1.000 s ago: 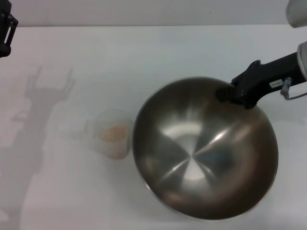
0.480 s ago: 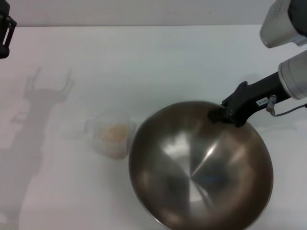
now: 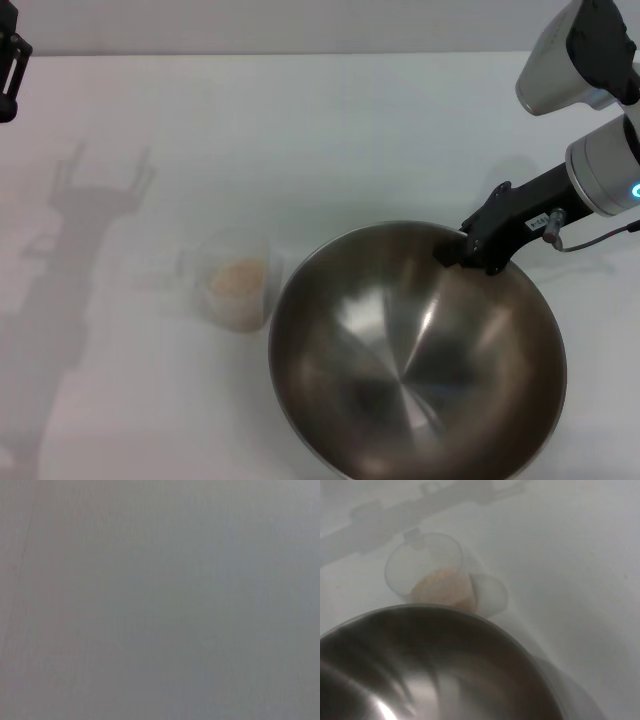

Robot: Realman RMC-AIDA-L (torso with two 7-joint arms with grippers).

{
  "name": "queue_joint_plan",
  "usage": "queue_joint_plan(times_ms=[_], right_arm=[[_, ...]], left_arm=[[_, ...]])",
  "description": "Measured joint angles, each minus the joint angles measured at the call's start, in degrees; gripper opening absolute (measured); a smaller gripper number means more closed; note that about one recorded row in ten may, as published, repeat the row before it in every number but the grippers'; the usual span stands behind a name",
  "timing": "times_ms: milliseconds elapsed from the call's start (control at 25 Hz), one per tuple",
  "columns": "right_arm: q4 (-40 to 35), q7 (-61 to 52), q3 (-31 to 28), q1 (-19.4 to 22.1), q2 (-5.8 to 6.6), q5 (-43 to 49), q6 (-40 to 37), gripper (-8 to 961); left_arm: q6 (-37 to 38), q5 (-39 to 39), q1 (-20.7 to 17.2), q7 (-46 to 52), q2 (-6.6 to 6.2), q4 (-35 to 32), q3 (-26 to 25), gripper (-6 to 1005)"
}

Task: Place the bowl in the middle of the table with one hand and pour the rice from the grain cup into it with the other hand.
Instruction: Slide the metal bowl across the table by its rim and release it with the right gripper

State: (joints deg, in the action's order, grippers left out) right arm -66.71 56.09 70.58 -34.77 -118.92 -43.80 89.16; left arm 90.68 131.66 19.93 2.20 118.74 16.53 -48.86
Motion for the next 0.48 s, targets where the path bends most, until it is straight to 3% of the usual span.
queue_joint_plan(times_ms=[280,480], right_arm=[[-0.42,-0.89,-0.04,-0.64,0.00,0.03,0.26,4],[-1.56,-0.90,0.01,-0.66,0.00,0.00,0.08,248]], left_arm=[[0.12,0.00,0.01,0.02,0.00,-0.01,0.00,835],[0.46,-0.01,-0.03,0.02,0.00,-0.07,0.00,835]])
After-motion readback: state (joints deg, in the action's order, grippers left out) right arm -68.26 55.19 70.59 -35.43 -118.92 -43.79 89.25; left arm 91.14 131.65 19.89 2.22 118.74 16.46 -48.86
